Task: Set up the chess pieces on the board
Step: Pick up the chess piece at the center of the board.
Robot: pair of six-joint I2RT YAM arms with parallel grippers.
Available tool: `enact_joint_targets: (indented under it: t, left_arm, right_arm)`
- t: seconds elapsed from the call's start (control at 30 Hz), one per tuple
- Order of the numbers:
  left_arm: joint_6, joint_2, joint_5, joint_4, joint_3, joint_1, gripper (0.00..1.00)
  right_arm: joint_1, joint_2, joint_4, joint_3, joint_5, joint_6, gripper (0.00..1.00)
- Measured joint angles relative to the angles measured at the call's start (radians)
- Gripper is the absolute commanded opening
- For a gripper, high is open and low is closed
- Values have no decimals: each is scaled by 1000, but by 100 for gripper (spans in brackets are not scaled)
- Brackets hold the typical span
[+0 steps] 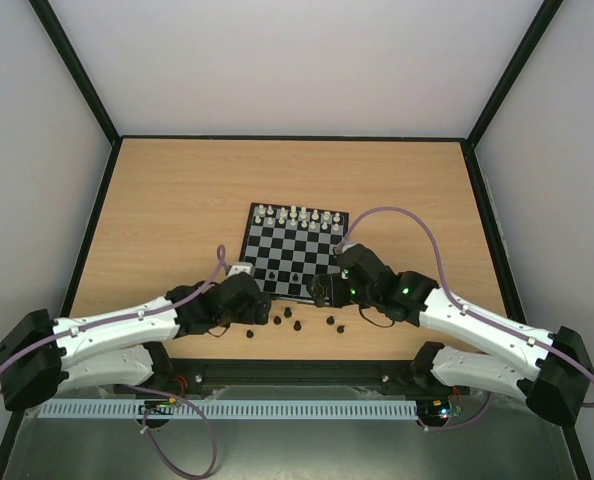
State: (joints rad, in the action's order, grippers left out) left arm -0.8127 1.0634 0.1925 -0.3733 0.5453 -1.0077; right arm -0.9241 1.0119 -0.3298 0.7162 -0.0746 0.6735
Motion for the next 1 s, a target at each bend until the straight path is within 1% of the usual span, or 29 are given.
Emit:
enact_joint_targets:
  t: [0.27,0.43,0.63,0.83,1.0]
  left_arm:
    - [-236,80,121,-132,74,-232,99]
    - [-339,140,175,-159,111,-342,99]
    - [-407,177,208,-188,129,-406,99]
    - [-437,167,231,-201,128,-415,99]
    - [-447,113,261,-177,90,-419,99]
  right_arm:
    - [0,-18,27,-87,19,-13,99]
    - [0,-91,45,-130,23,-29,99]
    - [0,-118,78,-135,40,-61,99]
    - [0,-99,84,-135,48,-68,99]
    - [0,-93,84,-135,32,-68,99]
